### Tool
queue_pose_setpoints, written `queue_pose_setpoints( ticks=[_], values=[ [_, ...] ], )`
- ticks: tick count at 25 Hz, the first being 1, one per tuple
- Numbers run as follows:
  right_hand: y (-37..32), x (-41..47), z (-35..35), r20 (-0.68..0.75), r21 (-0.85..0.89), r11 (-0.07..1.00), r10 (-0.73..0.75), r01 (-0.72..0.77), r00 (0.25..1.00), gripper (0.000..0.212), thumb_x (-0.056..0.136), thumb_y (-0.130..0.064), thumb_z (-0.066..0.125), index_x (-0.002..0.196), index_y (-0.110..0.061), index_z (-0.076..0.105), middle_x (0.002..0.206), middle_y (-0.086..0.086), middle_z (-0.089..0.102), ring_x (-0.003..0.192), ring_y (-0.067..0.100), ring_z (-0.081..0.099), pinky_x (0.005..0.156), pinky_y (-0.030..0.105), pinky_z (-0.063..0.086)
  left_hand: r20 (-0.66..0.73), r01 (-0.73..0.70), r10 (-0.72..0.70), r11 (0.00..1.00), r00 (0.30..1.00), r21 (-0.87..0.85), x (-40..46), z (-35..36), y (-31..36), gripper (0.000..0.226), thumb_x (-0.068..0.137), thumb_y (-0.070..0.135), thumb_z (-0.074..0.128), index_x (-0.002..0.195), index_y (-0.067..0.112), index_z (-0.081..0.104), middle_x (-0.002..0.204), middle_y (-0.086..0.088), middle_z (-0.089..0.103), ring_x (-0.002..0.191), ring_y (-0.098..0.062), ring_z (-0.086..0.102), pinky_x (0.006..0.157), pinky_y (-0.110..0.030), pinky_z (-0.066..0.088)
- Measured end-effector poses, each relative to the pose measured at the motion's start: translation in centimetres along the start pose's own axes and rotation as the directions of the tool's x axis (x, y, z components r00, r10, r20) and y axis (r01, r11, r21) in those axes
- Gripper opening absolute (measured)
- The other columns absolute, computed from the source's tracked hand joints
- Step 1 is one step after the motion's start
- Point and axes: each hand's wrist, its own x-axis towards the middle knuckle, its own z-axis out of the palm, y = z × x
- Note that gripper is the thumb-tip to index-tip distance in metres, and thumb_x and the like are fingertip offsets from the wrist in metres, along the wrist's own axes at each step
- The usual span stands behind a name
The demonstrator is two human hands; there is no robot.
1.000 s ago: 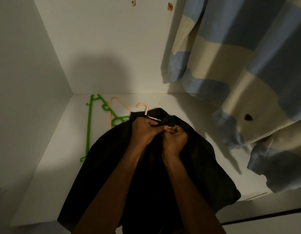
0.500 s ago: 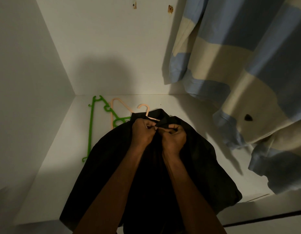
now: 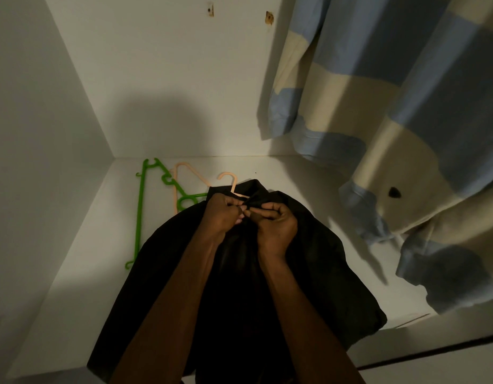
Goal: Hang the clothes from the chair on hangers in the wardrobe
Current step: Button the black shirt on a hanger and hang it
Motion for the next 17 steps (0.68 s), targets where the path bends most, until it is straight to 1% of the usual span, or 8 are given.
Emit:
queue_pose_setpoints(
  ticks=[2,5,8,11,12,14,15,17],
  values=[
    [0.0,0.0,-0.1,-0.002,-0.007,1.0,0.004,-0.004,1.0,0.034,0.065,-0.002,0.093,0.089,-0.011,0.069,0.073,-0.006,0.078,0.075,0.009,0.077,0.085,0.044,0.062,0.034,0.025,-0.024,0.999,0.999,-0.033,0.1,-0.3,0.0,0.02,0.095,0.001,0.065,0.08,0.014,0.069,0.077,-0.007,0.069,0.071,-0.01,0.064,0.063,-0.019,0.054],
    [-0.5,-0.3,0.4,-0.061,-0.08,0.997,-0.025,0.02,0.998,0.04,0.064,-0.007,0.094,0.09,-0.018,0.065,0.069,-0.009,0.075,0.072,0.002,0.074,0.083,0.039,0.061,0.048,0.006,-0.005,1.0,0.999,-0.018,0.2,-0.3,-0.1,0.016,0.096,0.001,0.064,0.085,0.011,0.07,0.079,-0.007,0.069,0.072,-0.011,0.064,0.063,-0.018,0.054],
    [-0.9,-0.8,0.8,-0.124,-0.106,0.993,-0.058,0.044,0.991,0.05,0.062,-0.009,0.094,0.098,-0.022,0.062,0.068,-0.011,0.072,0.071,0.001,0.072,0.079,0.03,0.059,0.021,-0.035,0.035,0.999,0.999,0.023,0.1,0.0,-0.2,0.013,0.095,0.0,0.064,0.088,0.009,0.071,0.078,-0.008,0.068,0.07,-0.012,0.063,0.061,-0.016,0.055],
    [-1.2,-1.1,0.8,-0.147,-0.167,0.984,-0.083,0.058,0.986,0.053,0.063,-0.012,0.093,0.105,-0.02,0.062,0.071,-0.012,0.071,0.074,0.004,0.072,0.076,0.022,0.054,0.042,-0.116,0.112,0.987,0.993,0.108,0.0,-0.1,-0.2,0.024,0.091,-0.003,0.064,0.079,0.015,0.072,0.076,-0.007,0.07,0.07,-0.012,0.064,0.063,-0.019,0.053],
    [-1.3,-1.2,0.7,-0.152,-0.182,0.982,-0.085,0.056,0.985,0.054,0.063,-0.013,0.093,0.107,-0.019,0.062,0.07,-0.012,0.071,0.075,0.005,0.071,0.074,0.017,0.051,0.058,-0.136,0.129,0.983,0.99,0.123,0.0,-0.3,-0.1,0.024,0.09,-0.003,0.065,0.078,0.016,0.073,0.076,-0.007,0.072,0.071,-0.013,0.065,0.062,-0.018,0.053],
    [-1.4,-1.3,0.7,-0.143,-0.217,0.974,-0.102,0.07,0.984,0.056,0.064,-0.015,0.092,0.11,-0.018,0.061,0.07,-0.013,0.07,0.073,0.003,0.069,0.068,0.002,0.039,0.078,-0.163,0.155,0.981,0.985,0.108,-0.1,-0.6,0.0,0.02,0.087,-0.002,0.069,0.08,0.016,0.075,0.081,-0.01,0.075,0.073,-0.015,0.067,0.064,-0.02,0.054],
    [-1.5,-1.4,0.8,-0.132,-0.233,0.969,-0.12,0.087,0.984,0.055,0.065,-0.017,0.091,0.112,-0.018,0.06,0.07,-0.014,0.069,0.072,0.001,0.068,0.065,-0.001,0.036,0.079,-0.17,0.164,0.982,0.983,0.083,-0.2,-0.9,0.1,0.017,0.086,0.0,0.073,0.081,0.016,0.076,0.082,-0.01,0.076,0.074,-0.016,0.068,0.066,-0.022,0.055],
    [-1.4,-1.5,0.9,-0.105,-0.262,0.955,-0.173,0.14,0.979,0.054,0.068,-0.021,0.09,0.113,-0.02,0.059,0.07,-0.014,0.069,0.07,0.001,0.068,0.064,0.0,0.035,0.06,-0.172,0.172,0.985,0.983,0.011,-0.2,-1.1,0.0,0.013,0.082,0.006,0.081,0.079,0.017,0.075,0.077,-0.006,0.076,0.074,-0.015,0.07,0.069,-0.025,0.058]
  ],
)
